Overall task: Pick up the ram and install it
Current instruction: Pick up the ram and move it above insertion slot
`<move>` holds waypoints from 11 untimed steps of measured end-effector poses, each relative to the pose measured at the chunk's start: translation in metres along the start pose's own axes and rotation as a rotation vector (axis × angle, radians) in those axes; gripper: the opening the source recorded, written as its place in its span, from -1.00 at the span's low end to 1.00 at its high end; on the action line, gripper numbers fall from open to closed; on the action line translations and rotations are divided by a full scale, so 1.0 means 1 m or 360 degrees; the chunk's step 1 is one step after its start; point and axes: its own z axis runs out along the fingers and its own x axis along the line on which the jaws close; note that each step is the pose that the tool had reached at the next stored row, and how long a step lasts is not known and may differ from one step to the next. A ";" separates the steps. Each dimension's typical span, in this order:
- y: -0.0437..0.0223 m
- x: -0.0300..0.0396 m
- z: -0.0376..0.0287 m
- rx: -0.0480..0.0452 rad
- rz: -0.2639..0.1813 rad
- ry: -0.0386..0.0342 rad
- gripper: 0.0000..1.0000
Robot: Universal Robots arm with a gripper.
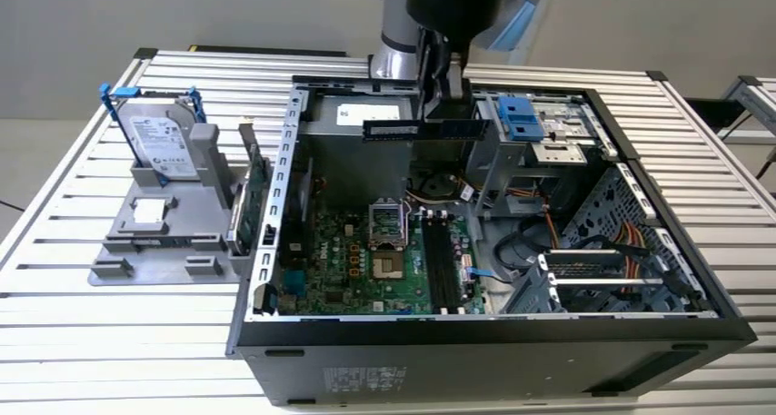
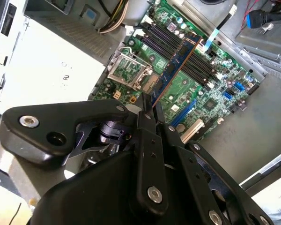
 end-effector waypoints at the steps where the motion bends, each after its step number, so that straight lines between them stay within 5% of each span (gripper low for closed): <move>1: -0.0001 0.0000 0.0000 0.0000 0.0000 0.0000 -1.00; 11: -0.0002 0.0000 0.0000 -0.0001 0.0001 0.0000 -1.00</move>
